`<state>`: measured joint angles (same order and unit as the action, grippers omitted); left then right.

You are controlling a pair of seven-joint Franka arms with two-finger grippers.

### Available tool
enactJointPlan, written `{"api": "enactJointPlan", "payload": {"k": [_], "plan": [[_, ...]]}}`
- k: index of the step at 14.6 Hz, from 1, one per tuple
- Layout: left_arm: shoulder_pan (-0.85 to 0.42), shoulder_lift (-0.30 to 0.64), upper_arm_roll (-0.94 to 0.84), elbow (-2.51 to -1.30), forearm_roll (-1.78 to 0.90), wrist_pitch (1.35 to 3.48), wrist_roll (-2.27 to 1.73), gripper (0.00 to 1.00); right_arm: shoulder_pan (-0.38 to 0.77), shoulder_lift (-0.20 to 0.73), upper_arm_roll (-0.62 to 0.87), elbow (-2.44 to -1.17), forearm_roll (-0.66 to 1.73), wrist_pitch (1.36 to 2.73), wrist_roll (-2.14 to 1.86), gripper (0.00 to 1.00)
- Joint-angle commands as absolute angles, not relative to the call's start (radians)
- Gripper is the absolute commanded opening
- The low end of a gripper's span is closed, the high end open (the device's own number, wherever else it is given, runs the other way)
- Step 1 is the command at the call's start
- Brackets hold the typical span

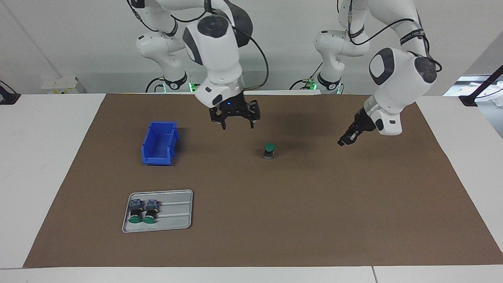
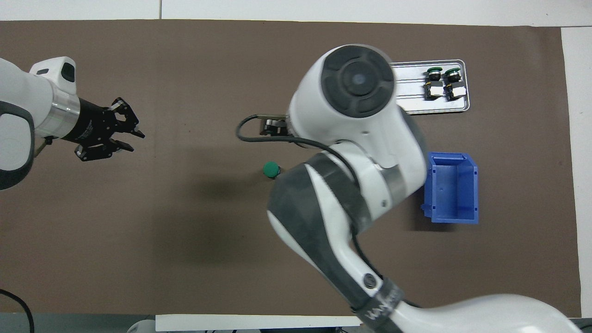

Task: Place and press button with both arms
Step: 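Grasp the green object with the right gripper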

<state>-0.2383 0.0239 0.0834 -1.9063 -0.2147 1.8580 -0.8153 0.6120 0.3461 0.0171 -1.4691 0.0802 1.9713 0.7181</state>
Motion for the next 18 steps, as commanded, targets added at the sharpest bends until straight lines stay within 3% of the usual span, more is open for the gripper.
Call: {"api": "enactJointPlan", "payload": {"k": [1, 3, 6, 9, 14, 16, 18], "plan": [[-0.224, 0.012, 0.078, -1.891, -0.135, 1.798, -0.772, 1.00, 0.652, 0.460, 0.014, -1.451, 0.057, 2.073, 0.773, 0.98], [-0.221, 0.000, 0.078, -1.890, -0.092, 1.769, -0.750, 1.00, 0.664, 0.471, 0.015, -1.532, 0.055, 2.166, 0.784, 0.98], [-0.183, -0.038, 0.078, -1.879, -0.034, 1.660, -0.539, 1.00, 0.670, 0.472, 0.015, -1.592, -0.006, 2.168, 0.776, 0.98], [-0.170, -0.040, 0.080, -1.780, 0.032, 1.505, -0.366, 1.00, 0.695, 0.485, 0.017, -1.630, -0.017, 2.187, 0.776, 0.98], [-0.115, -0.041, 0.078, -1.660, 0.073, 1.453, -0.250, 1.00, 0.704, 0.491, 0.018, -1.680, -0.006, 2.210, 0.776, 0.94], [-0.115, -0.008, 0.078, -1.562, 0.075, 1.382, -0.249, 1.00, 0.706, 0.486, 0.018, -1.710, -0.006, 2.249, 0.775, 0.90], [-0.118, 0.015, 0.078, -1.516, 0.072, 1.348, -0.249, 1.00, 0.704, 0.486, 0.020, -1.710, -0.006, 2.253, 0.775, 0.77]]}}
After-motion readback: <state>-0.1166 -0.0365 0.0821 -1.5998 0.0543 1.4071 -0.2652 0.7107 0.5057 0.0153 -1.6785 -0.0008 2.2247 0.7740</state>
